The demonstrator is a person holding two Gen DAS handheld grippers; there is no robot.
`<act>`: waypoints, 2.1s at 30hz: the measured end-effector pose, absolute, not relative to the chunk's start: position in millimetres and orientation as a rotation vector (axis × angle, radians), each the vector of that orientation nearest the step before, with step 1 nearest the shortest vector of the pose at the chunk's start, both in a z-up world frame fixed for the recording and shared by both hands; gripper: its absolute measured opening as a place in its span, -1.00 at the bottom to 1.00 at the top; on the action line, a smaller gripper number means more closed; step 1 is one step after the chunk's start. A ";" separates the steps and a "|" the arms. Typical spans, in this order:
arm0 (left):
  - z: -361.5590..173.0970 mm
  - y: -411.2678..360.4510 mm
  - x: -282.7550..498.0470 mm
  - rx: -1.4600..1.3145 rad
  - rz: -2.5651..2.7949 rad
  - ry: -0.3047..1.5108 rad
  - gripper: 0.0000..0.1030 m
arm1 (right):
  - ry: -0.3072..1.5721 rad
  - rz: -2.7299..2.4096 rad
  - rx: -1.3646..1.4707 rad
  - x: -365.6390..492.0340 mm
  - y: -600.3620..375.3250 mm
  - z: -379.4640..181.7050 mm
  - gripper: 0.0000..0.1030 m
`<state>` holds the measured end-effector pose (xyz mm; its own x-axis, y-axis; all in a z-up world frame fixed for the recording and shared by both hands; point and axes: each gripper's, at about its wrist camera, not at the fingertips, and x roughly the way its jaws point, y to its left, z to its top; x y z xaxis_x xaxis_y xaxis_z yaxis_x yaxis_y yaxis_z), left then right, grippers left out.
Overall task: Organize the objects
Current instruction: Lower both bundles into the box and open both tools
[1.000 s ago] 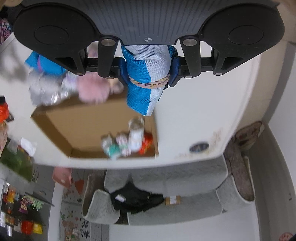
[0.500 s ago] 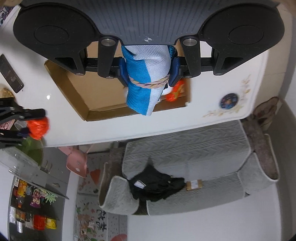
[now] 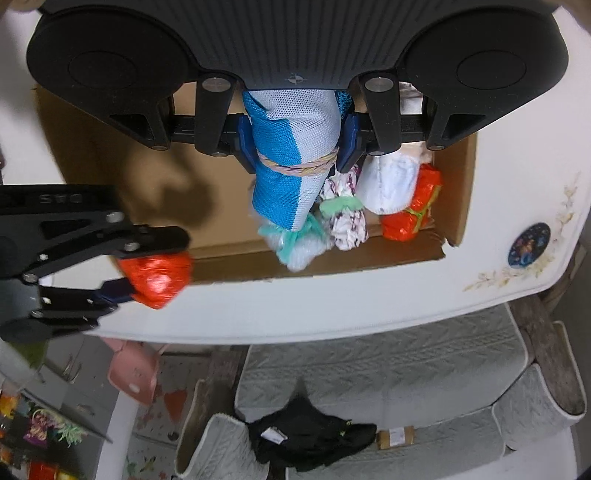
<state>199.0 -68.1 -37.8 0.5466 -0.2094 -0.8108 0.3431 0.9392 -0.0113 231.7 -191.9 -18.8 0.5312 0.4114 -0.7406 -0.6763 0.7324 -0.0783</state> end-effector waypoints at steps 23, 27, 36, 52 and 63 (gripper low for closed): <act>-69.9 -73.9 214.3 0.167 -0.270 0.969 0.05 | 0.861 0.729 -0.514 250.4 -165.6 -52.4 -0.02; -68.7 -76.2 214.6 0.177 -0.262 0.978 0.06 | 0.888 0.716 -0.508 249.5 -163.5 -53.1 0.20; -64.3 -76.5 212.7 0.178 -0.252 1.003 0.38 | 0.919 0.676 -0.523 251.2 -166.2 -51.8 0.36; -48.7 -72.3 207.3 0.160 -0.252 1.005 0.62 | 0.943 0.641 -0.528 252.8 -166.6 -44.3 0.51; -39.1 -69.3 199.7 0.152 -0.260 0.993 0.65 | 0.932 0.636 -0.525 247.0 -164.7 -39.2 0.55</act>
